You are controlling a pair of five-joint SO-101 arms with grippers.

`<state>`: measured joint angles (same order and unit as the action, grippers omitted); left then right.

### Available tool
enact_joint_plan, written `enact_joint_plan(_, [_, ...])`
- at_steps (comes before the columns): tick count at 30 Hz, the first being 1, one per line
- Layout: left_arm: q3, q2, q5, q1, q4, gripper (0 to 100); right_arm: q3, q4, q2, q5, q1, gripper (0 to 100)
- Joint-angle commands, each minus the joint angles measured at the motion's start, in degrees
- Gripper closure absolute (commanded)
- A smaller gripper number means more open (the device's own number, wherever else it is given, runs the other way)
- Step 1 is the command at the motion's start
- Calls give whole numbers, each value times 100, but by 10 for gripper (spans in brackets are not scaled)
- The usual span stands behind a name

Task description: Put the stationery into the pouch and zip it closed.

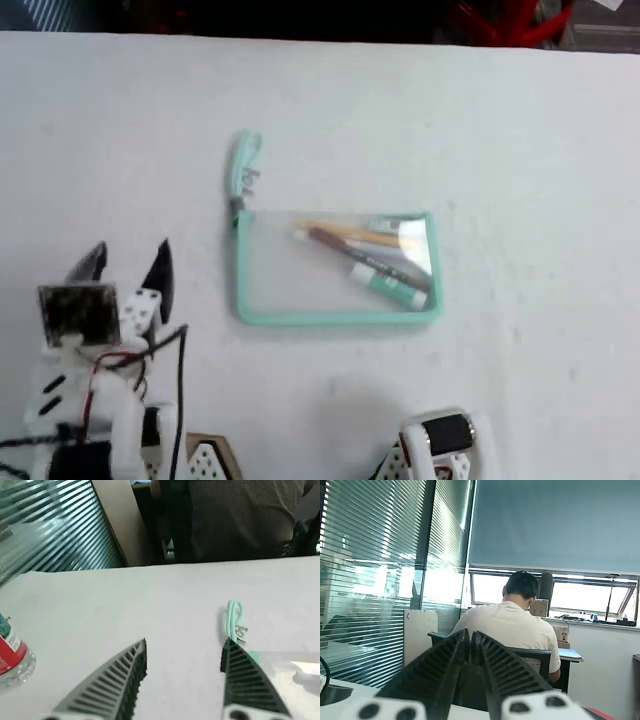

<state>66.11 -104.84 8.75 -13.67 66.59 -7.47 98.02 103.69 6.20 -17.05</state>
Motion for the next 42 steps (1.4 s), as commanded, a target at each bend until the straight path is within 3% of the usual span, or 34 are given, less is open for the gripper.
enact_joint_plan(1, [747, 4, -176, 224, -475, 751, 18, 13, -31, -62, 57, 977])
enact_joint_plan(4, [1723, 4, -554, 752, -826, 751, 18, 13, -31, -62, 57, 977])
enact_joint_plan(7, [2400, 13, -281, 1147, -1187, 752, 18, 13, -31, -62, 66, 977])
enact_joint_plan(12, [2620, 13, 598, 875, -501, 752, 211, 31, -22, -35, 57, 977])
enact_joint_plan(22, [3042, 13, 624, 690, -396, 752, 3490, -92, -22, -18, 40, 977])
enact_joint_plan(29, [3086, 13, 624, 699, 185, 767, 6251, -1833, -31, -18, 48, 977])
enact_joint_plan(34, [3086, 13, 624, 708, 123, 983, 8237, -3503, -31, -9, 57, 978])
enact_joint_plan(42, [3086, 22, 624, 664, 273, 976, 10444, -4910, -57, -9, 259, 980])
